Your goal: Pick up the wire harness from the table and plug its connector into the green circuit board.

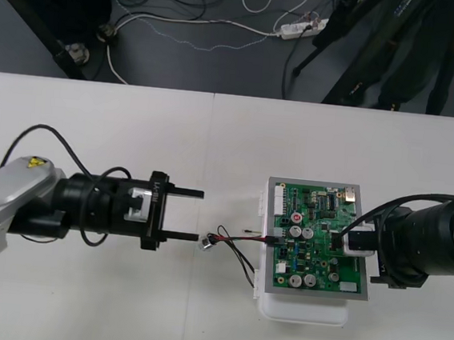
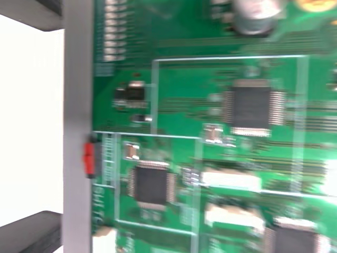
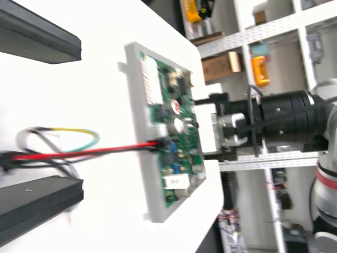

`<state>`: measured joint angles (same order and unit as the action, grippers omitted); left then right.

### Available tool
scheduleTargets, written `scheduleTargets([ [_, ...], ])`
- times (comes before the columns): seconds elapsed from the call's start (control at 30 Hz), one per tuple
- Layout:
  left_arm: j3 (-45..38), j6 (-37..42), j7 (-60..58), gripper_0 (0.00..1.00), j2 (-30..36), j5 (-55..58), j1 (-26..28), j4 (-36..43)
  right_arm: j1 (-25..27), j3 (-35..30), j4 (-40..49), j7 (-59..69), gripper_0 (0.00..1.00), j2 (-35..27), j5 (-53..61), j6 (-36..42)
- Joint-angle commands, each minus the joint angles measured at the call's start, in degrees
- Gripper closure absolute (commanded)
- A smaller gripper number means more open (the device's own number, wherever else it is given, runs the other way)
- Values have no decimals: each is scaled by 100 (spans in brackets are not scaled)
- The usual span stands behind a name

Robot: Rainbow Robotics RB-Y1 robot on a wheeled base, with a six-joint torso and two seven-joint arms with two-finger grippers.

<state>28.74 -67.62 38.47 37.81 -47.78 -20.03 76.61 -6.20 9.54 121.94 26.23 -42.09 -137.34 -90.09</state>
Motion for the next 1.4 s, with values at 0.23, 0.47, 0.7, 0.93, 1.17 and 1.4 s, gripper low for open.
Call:
scheduleTargets([
  [0.23,-1652,109,-2045,32,1114,-953,394,1655,-346,-628,-188,-487,0,-765,1209,9],
  [0.47,-2443,153,-3038,31,1510,-1418,342,2508,-566,-1059,-215,-566,0,-1003,2088,9],
  [0.7,-2917,153,-4155,30,1993,-1621,96,3114,-979,-1367,-558,-461,0,-1301,3213,9],
  [0.93,-2935,153,-4831,30,2433,-1506,-274,3167,-1454,-1455,-1340,-39,0,-1583,5041,9],
  [1.17,-2970,153,-5069,31,2661,-1427,-625,3167,-1577,-1657,-1313,699,0,-1635,5999,9],
  [1.4,-3076,153,-5209,30,2784,-1331,-625,3158,-1577,-2105,-777,1473,0,-1635,6492,9],
])
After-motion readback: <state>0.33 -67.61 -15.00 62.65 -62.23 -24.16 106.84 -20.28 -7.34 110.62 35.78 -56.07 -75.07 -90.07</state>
